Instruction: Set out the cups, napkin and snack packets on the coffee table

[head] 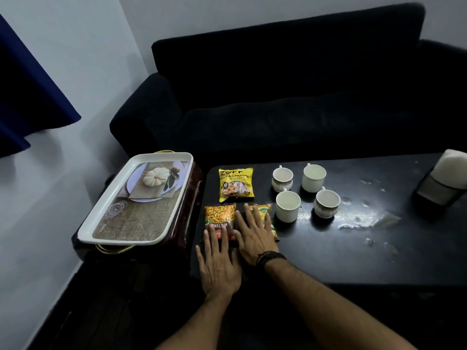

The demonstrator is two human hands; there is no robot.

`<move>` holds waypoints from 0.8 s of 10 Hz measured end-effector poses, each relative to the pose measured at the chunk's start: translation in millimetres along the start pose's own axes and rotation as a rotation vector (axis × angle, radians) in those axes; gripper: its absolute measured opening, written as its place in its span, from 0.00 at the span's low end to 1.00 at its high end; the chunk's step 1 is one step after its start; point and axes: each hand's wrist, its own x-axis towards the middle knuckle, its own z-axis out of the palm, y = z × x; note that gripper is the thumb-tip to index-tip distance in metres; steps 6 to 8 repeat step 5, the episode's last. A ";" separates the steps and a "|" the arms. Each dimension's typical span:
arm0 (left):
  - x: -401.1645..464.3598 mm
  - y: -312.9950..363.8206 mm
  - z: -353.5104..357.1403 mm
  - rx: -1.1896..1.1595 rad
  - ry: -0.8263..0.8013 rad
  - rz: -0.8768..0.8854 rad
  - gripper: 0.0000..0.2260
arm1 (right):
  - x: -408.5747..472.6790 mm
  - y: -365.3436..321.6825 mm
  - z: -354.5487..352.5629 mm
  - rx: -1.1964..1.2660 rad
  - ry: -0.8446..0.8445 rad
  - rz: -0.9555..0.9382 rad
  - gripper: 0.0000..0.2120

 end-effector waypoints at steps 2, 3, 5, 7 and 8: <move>-7.9 4.4 -19.2 0.000 -0.081 0.020 0.32 | -12.6 14.8 -43.6 0.006 0.067 -0.026 0.29; -10.2 17.7 -43.5 -0.027 -0.087 0.090 0.32 | -22.2 37.3 -76.7 -0.027 0.057 0.038 0.29; 12.2 59.4 -113.3 -0.115 -0.130 0.253 0.33 | -54.3 77.6 -141.6 0.016 0.076 0.176 0.29; 12.2 59.4 -113.3 -0.115 -0.130 0.253 0.33 | -54.3 77.6 -141.6 0.016 0.076 0.176 0.29; 12.2 59.4 -113.3 -0.115 -0.130 0.253 0.33 | -54.3 77.6 -141.6 0.016 0.076 0.176 0.29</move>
